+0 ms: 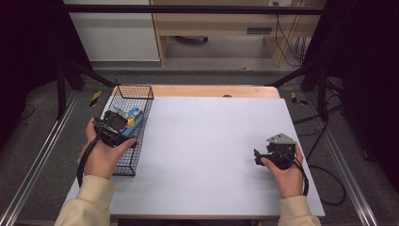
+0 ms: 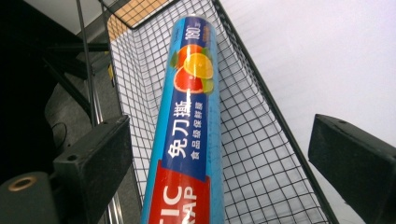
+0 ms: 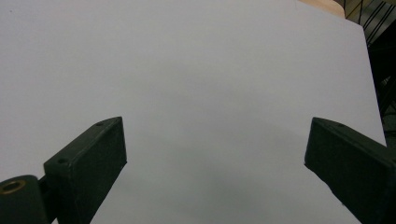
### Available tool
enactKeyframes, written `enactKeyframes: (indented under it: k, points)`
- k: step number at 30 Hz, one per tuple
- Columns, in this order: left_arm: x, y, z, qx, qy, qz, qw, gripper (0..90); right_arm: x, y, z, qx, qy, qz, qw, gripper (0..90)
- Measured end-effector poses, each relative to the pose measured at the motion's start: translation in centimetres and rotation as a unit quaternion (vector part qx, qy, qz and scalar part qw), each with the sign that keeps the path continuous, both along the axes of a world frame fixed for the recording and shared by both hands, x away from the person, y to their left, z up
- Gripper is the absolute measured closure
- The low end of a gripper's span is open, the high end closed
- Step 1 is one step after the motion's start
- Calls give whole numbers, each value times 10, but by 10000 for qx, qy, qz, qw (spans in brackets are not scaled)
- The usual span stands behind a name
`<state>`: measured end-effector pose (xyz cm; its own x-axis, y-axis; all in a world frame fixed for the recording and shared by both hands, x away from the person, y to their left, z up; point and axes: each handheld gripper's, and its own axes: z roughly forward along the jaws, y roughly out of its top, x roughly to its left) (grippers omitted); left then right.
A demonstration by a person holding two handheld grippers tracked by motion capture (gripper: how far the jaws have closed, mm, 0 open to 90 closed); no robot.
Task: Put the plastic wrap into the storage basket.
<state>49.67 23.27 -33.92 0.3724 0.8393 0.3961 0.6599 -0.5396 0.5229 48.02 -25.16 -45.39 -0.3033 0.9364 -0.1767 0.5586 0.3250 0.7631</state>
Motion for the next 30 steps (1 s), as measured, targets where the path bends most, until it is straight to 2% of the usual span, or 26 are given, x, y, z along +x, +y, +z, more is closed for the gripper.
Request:
enactKeyframes:
  k: [11, 14, 17, 27, 30]
  points:
    - [-1, -5, 11, -296, -206, -297, 9989, 53, -1, 0, 0, -8, -17, 5, 10000, 57]
    - [-3, -9, 15, -214, -272, -384, 9987, 52, -1, -1, 1, 3, -57, 25, 10000, 57]
    - [-7, -16, 22, -416, -280, -591, 9970, 52, -1, -1, 1, 11, -41, 24, 10000, 54]
    - [-14, -33, 38, -465, -434, -976, 9932, 51, -2, -2, 3, 35, -96, 5, 9999, 54]
    - [-17, -37, 41, -594, -445, -1124, 9909, 51, -4, -4, 5, 66, -119, -21, 9999, 46]
